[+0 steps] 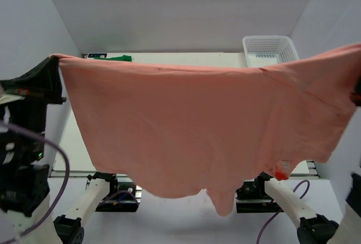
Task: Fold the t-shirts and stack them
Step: Flatten out the tshirt
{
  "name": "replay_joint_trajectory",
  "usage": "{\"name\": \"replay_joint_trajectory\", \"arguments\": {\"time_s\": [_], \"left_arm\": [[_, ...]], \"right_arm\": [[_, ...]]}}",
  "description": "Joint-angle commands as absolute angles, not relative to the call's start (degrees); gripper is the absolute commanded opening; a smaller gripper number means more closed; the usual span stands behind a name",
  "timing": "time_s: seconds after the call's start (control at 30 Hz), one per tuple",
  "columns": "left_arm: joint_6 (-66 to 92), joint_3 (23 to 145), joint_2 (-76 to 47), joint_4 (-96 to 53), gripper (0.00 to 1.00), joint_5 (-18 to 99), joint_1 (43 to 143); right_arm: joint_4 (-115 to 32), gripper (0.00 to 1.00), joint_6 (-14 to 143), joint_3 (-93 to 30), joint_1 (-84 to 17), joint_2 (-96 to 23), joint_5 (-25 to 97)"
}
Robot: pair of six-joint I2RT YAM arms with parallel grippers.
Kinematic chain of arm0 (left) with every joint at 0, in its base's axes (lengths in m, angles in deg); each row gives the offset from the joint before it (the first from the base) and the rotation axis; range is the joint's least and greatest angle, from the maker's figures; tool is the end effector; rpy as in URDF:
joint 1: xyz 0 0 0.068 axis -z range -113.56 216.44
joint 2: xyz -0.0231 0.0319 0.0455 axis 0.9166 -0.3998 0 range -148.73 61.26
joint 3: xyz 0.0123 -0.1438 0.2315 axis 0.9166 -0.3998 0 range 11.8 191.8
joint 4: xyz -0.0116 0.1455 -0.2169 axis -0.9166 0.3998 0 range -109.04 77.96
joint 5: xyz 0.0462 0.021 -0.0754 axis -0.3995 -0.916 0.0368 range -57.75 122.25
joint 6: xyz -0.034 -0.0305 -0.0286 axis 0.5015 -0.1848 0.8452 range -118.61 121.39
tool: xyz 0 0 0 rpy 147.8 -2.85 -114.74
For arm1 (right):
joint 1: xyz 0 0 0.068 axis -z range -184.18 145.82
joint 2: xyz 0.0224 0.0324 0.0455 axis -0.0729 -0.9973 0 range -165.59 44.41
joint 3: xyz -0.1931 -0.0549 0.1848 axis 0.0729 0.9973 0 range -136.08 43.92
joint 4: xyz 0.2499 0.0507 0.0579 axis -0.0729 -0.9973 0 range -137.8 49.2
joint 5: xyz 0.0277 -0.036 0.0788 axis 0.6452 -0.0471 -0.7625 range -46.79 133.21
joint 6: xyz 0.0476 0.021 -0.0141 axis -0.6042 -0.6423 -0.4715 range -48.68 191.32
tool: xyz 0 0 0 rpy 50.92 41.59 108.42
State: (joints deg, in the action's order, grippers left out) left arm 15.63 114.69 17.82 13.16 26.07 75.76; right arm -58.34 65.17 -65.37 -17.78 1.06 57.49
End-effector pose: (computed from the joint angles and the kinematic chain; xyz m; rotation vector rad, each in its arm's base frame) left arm -0.0009 0.0040 0.5866 -0.1443 1.0939 -0.3099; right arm -0.0512 -0.0214 0.6242 0.1913 0.7378 0.2375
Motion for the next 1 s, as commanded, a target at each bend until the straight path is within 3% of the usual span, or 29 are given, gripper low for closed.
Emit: {"name": "replay_joint_trajectory", "arguments": {"time_s": [0.0, 0.23, 0.43, 0.47, 0.5, 0.53, 0.57, 0.6, 0.63, 0.73, 0.8, 0.83, 0.97], "left_arm": [[16.2, 108.2, 14.4, 12.7, 0.00, 21.2, 75.3], [20.5, 89.2, 5.2, 5.9, 0.00, 14.8, 75.1], [23.6, 81.2, -16.7, -1.4, 0.03, 11.8, 75.1], [23.6, 81.2, -20.2, -2.3, 0.13, 11.8, 75.1], [23.6, 83.2, -27.7, -2.3, 0.32, 12.6, 75.1], [23.6, 85.1, -31.8, -1.0, 0.83, 12.6, 74.6], [23.6, 87.6, -35.6, 1.2, 1.00, 12.6, 74.6], [24.8, 94.5, -39.6, 4.0, 1.00, 11.5, 74.6], [25.5, 98.3, -46.8, 10.7, 1.00, 10.5, 74.0], [26.8, 110.9, -53.6, 18.6, 1.00, 8.6, 74.0], [25.2, 111.4, -53.9, 17.6, 1.00, 10.6, 74.0], [25.2, 110.2, -52.9, 16.2, 1.00, 11.5, 74.0], [24.2, 99.8, -46.0, 8.1, 1.00, 16.2, 74.0]], "right_arm": [[-52.6, 0.00, 67.6, -56.4, -17.9, -4.8, 60.7], [-37.7, 0.00, 64.2, -33.0, -17.5, -16.2, 60.5], [-28.9, 0.00, 64.0, -27.4, -17.5, -33.0, 53.8], [-29.0, 0.00, 64.2, -28.6, -17.4, -41.2, 52.7], [-29.6, 0.00, 64.1, -31.2, -17.4, -44.2, 52.8], [-31.9, 0.00, 64.1, -32.8, -17.3, -47.1, 52.1], [-33.6, 0.09, 64.1, -37.5, -17.4, -56.4, 51.1], [-35.4, 0.42, 64.0, -43.7, -17.4, -59.6, 50.3], [-44.4, 0.57, 63.3, -47.0, -17.1, -65.7, 49.6], [-56.0, 0.80, 63.3, -63.7, -17.4, -76.9, 48.7], [-57.0, 0.83, 63.3, -65.5, -17.4, -78.2, 47.4], [-56.0, 0.90, 63.2, -64.7, -17.4, -77.6, 47.1], [-52.7, 0.90, 61.2, -54.2, -17.4, -70.5, 45.9]]}}
